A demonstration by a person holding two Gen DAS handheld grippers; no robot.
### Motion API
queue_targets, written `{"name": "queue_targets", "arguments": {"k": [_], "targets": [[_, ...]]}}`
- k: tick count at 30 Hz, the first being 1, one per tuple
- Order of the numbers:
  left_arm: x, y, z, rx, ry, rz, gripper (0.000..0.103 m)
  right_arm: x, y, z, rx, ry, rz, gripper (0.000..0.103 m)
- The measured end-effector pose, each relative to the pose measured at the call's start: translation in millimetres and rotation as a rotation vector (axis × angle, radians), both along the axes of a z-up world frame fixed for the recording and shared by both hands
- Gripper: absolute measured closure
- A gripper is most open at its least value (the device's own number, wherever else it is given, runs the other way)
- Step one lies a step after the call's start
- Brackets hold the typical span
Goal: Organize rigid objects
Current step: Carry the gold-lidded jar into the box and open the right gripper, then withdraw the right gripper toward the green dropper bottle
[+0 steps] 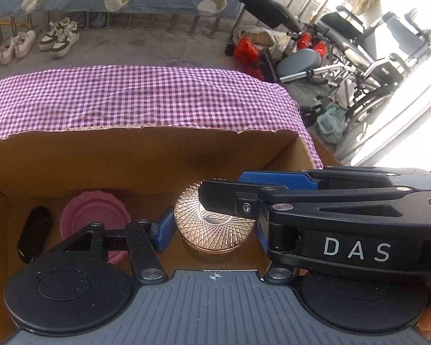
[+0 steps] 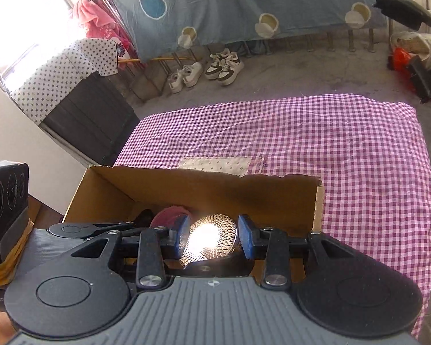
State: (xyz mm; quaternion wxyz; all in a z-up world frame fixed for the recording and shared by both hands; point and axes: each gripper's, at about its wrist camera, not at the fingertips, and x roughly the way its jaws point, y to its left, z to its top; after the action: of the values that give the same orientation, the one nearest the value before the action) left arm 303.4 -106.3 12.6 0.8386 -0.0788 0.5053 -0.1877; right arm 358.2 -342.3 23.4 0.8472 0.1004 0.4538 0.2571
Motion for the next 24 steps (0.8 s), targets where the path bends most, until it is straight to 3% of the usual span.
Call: {"name": "queue_targets", "arguments": {"k": [12,24], "targets": [[-9.6,-11.6,19.4,-0.032,-0.034,-0.013,0.037,-11.8,-16.4,11.4,0.086,-0.068,-0.036,0.062],[-67.5,3.6,73.9,-0.087,-0.119,-0.073,0.024,-115.2,-66.1,69.0,0.266,-0.251,-0.149,0.062]]}}
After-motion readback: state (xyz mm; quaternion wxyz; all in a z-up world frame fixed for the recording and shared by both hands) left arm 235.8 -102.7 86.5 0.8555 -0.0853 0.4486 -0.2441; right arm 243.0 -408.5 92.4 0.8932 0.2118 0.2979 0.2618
